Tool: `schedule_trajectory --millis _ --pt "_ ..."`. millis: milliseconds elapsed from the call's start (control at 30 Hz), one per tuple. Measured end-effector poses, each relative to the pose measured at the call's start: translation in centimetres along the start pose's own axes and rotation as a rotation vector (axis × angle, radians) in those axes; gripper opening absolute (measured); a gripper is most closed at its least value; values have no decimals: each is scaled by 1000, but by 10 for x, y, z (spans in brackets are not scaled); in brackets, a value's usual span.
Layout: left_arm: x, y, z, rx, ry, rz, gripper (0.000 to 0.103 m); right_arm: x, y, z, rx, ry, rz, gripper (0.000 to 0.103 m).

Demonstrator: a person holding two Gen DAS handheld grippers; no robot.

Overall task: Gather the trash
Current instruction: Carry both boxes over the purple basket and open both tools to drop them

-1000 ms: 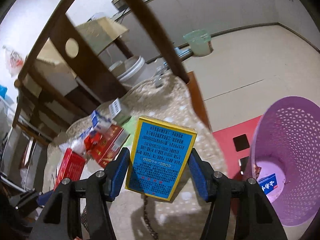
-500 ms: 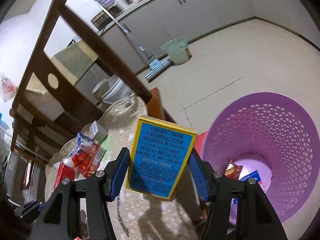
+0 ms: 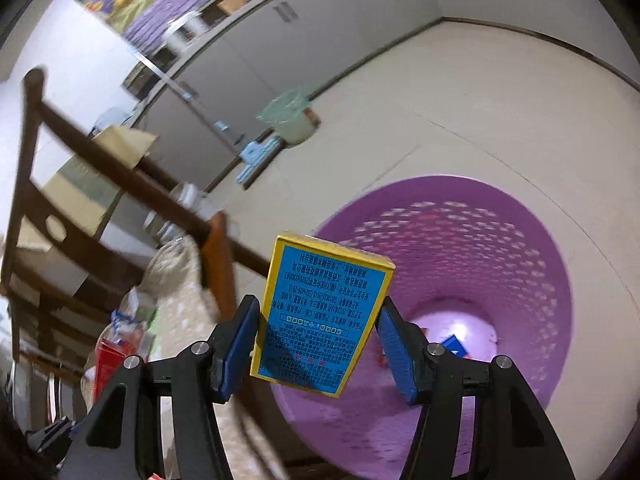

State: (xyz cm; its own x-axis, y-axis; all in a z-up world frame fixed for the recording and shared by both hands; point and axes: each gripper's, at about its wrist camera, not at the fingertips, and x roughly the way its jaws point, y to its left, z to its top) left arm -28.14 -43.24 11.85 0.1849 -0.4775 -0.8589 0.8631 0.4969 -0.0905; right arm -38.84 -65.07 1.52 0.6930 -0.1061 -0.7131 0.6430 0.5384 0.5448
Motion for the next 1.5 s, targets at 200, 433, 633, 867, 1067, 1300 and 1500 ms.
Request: schedule_trajectory --millis 200,433,633,867,1067,1300,1500 --pt "34 -27 21 12 21 -68 39 5 -23 3 38 14 -34 64" --pt "71 -42 39 6 63 -118 39 7 -26 5 49 14 -46 63" --pt "98 -51 47 -1 96 -139 39 7 -32 4 64 18 -56 64" --pt "109 -54 53 -3 87 -156 39 4 -30 4 42 11 -68 65" --pt "100 -42 56 -33 60 -181 49 -3 -26 8 26 -30 -63 65" --pt "81 -29 41 -54 42 -168 56 -1 -22 7 21 -28 -55 65" --pt "48 -14 14 -86 28 -140 61 1 -8 7 6 -29 -29 65"
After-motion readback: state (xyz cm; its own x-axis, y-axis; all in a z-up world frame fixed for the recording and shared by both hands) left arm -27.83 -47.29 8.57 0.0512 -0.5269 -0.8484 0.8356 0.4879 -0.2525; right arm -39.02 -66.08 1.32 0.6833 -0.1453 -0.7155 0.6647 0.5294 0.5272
